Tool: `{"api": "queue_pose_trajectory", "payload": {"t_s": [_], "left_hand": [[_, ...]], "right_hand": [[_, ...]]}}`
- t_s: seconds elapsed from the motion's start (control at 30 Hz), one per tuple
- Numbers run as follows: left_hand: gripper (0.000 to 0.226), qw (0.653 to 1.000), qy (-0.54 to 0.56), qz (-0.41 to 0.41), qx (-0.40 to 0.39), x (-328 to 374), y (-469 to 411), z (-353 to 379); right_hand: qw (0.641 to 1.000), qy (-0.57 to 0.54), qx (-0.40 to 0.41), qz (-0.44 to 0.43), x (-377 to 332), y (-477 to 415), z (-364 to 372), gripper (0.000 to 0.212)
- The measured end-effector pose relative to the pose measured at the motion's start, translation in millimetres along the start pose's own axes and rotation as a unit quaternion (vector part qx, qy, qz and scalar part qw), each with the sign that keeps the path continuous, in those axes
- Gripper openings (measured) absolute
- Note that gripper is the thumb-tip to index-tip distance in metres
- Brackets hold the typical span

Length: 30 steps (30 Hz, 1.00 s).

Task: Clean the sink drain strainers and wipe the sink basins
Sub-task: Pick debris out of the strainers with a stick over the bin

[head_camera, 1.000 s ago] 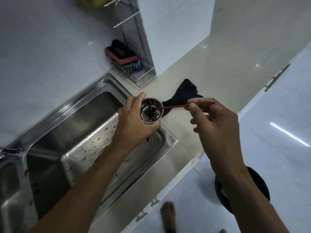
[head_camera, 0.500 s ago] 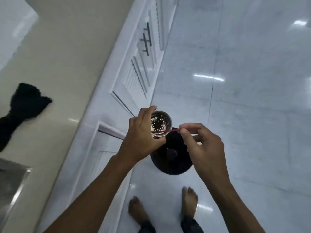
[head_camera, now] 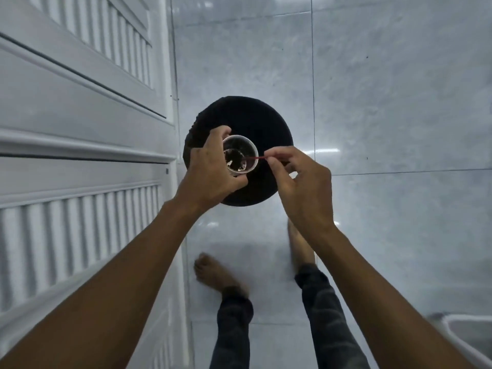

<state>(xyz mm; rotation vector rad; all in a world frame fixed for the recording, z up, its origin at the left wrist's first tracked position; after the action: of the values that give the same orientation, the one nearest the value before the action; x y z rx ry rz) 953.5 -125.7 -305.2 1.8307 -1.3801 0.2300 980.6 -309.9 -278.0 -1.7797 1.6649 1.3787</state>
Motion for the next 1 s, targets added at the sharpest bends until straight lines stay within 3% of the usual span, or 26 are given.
{"api": "queue_pose_trajectory", "payload": {"t_s": [0.47,0.6,0.77,0.9,1.0], "left_hand": [[0.098,0.999,-0.022,-0.035,0.011,-31.8,-16.6,17.8],[0.096,0.999,-0.020,-0.033,0.021,-29.3,-13.5,16.6],[0.095,0.999,-0.031,-0.017,0.022,-23.3,-10.7,14.6],[0.096,0.998,-0.043,-0.021,0.033,-25.1,-11.3,10.2],[0.097,0.998,-0.052,-0.016,0.030,-26.5,-11.0,9.5]], "right_hand": [[0.997,-0.046,0.046,0.040,39.4,-13.9,36.3,0.019],[0.999,-0.040,0.003,-0.002,28.6,-7.7,43.8,0.020],[0.997,-0.048,0.040,0.037,34.6,-8.9,34.1,0.020],[0.999,-0.050,-0.013,-0.007,29.7,-0.9,35.6,0.020],[1.000,-0.012,0.003,0.011,33.3,0.1,33.4,0.021]]}}
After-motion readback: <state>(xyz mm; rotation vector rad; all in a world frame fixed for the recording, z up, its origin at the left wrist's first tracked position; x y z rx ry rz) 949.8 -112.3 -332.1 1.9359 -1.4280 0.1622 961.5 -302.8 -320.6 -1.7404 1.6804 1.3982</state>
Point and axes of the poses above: each hand's wrist, its own y-axis away from the middle knuckle, its own z-axis out of the palm, x = y × z, the point moved 5 cm from there along -y, towards the middle knuckle, and after that the axes turned 7 degrees about -x, right-handed, at the moved point
